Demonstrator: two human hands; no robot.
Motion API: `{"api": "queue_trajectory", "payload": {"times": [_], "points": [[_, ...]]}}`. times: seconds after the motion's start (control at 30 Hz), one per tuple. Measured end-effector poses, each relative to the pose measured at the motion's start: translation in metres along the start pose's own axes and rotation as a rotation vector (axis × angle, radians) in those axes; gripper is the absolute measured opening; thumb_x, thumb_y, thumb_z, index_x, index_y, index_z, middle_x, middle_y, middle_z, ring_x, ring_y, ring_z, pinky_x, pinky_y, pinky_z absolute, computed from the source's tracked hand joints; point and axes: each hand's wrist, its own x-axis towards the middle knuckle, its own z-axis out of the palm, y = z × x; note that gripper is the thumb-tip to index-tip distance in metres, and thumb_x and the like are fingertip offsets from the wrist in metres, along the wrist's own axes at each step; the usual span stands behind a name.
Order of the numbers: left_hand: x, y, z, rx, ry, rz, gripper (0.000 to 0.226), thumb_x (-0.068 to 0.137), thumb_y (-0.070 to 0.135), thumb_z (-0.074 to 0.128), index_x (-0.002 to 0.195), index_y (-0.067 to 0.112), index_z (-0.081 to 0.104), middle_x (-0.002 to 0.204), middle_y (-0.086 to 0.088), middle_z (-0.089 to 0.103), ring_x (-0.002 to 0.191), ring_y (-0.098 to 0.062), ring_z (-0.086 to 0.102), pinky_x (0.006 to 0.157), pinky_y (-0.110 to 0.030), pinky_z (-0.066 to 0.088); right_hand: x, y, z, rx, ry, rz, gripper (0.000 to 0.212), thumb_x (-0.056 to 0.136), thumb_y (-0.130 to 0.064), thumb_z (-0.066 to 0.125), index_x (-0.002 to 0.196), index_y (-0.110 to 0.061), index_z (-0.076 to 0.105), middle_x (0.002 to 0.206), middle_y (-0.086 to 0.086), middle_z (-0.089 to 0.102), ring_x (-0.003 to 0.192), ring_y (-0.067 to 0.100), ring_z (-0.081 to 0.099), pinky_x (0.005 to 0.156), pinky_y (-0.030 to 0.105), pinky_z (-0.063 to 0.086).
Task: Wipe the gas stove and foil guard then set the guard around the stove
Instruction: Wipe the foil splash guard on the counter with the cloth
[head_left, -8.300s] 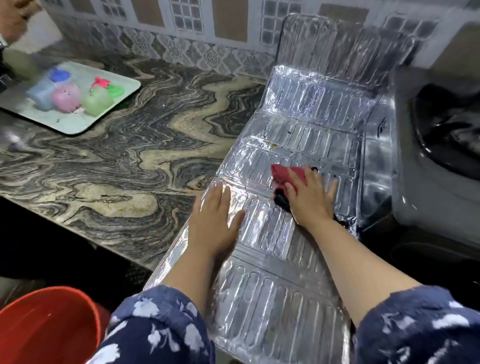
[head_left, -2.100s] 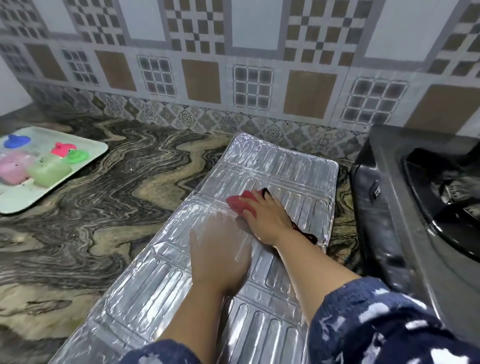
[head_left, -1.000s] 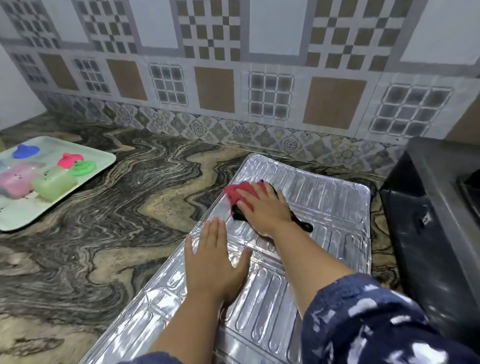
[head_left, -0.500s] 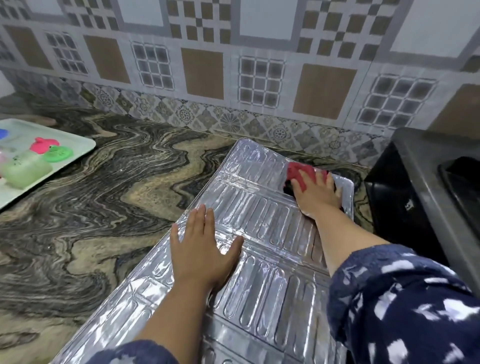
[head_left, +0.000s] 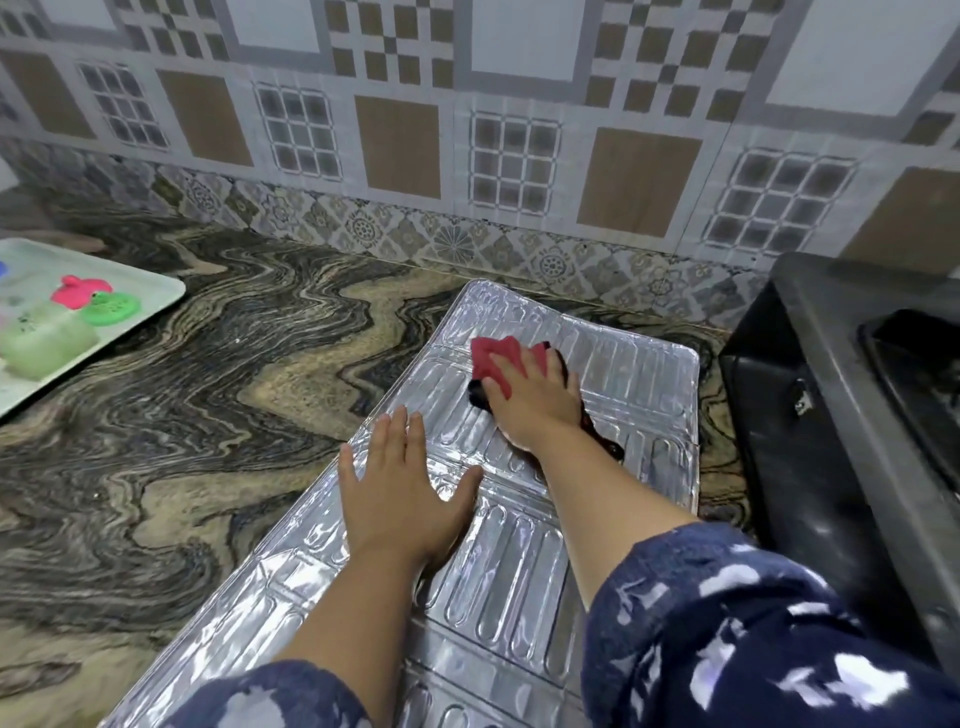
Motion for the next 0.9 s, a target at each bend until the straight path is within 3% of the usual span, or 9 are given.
{"api": "queue_trajectory", "payload": {"times": [0.1,0.27,0.4,0.5,0.57,0.67,0.8,0.9], "points": [[-0.001,0.001,-0.002,-0.008,-0.012,-0.004,0.102,0.070,0.079,-0.005,0.154,0.022,-0.005,0.161,0.007,-0.012,0.148,-0.010,-0.013,0.119,-0.050,-0.005,-0.025,0.013,0.002,0.014,-0.004,-0.021,0.055,0.096,-0.057,0.014,0.148,-0.042,0.009,0.161,-0.007,-0.002,0.148,0.026,-0.010,0.118,0.051,-0.002],[-0.001,0.000,-0.005,0.003,-0.043,0.008,0.093,0.083,0.078,0.010,0.154,0.021,-0.007,0.161,0.005,-0.013,0.148,-0.012,-0.014,0.119,-0.052,-0.005,-0.073,0.045,-0.001,0.033,-0.020,0.202,0.057,0.094,-0.059,0.015,0.148,-0.044,0.005,0.161,-0.004,-0.007,0.147,0.029,-0.015,0.117,0.054,-0.006],[-0.002,0.000,-0.005,0.008,-0.060,0.012,0.093,0.083,0.078,0.011,0.154,0.020,-0.006,0.162,0.004,-0.011,0.148,-0.013,-0.013,0.119,-0.052,-0.004,-0.113,0.041,-0.003,0.075,-0.047,0.224,0.054,0.095,-0.058,0.021,0.147,-0.045,0.011,0.161,-0.007,-0.003,0.147,0.028,-0.012,0.118,0.052,-0.002],[-0.001,0.000,-0.008,-0.032,-0.077,0.024,0.094,0.084,0.078,0.017,0.154,0.019,-0.004,0.162,0.003,-0.009,0.149,-0.013,-0.011,0.118,-0.053,-0.006,-0.137,0.031,-0.007,0.159,-0.016,0.184,0.045,0.096,-0.055,0.024,0.139,-0.047,0.035,0.159,-0.008,0.016,0.147,0.026,0.004,0.117,0.048,0.005],[0.002,-0.002,-0.016,-0.130,-0.133,0.019,0.094,0.084,0.077,0.025,0.154,0.020,-0.001,0.162,0.003,-0.008,0.149,-0.013,-0.010,0.118,-0.053,-0.008,-0.142,0.029,-0.016,0.344,0.111,0.199,0.038,0.098,-0.043,0.029,0.123,-0.041,0.056,0.146,-0.006,0.042,0.137,0.026,0.029,0.112,0.044,0.019],[0.005,-0.003,-0.030,-0.156,-0.203,0.038,0.090,0.086,0.075,0.027,0.154,0.021,0.004,0.163,0.002,-0.007,0.149,-0.015,-0.010,0.116,-0.057,-0.012,-0.139,0.035,-0.028,0.529,0.282,0.243,0.030,0.096,-0.022,0.040,0.109,-0.035,0.064,0.124,-0.003,0.051,0.119,0.026,0.043,0.102,0.039,0.032],[-0.006,0.019,-0.036,-0.091,-0.151,0.210,0.072,0.091,0.068,0.028,0.151,0.031,0.019,0.163,0.003,0.006,0.149,-0.013,-0.004,0.116,-0.059,-0.009,-0.140,0.054,-0.030,0.297,0.037,0.277,0.041,0.095,-0.030,0.044,0.135,-0.039,0.045,0.148,0.006,0.035,0.135,0.033,0.029,0.112,0.042,0.025],[-0.022,0.048,-0.030,-0.185,-0.153,0.271,0.060,0.094,0.058,0.038,0.148,0.035,0.028,0.157,0.001,0.029,0.149,-0.015,0.012,0.119,-0.052,0.002,-0.141,0.058,-0.022,0.307,0.013,0.257,0.042,0.094,-0.031,0.048,0.135,-0.038,0.047,0.143,0.007,0.041,0.134,0.032,0.030,0.110,0.039,0.028]]}}
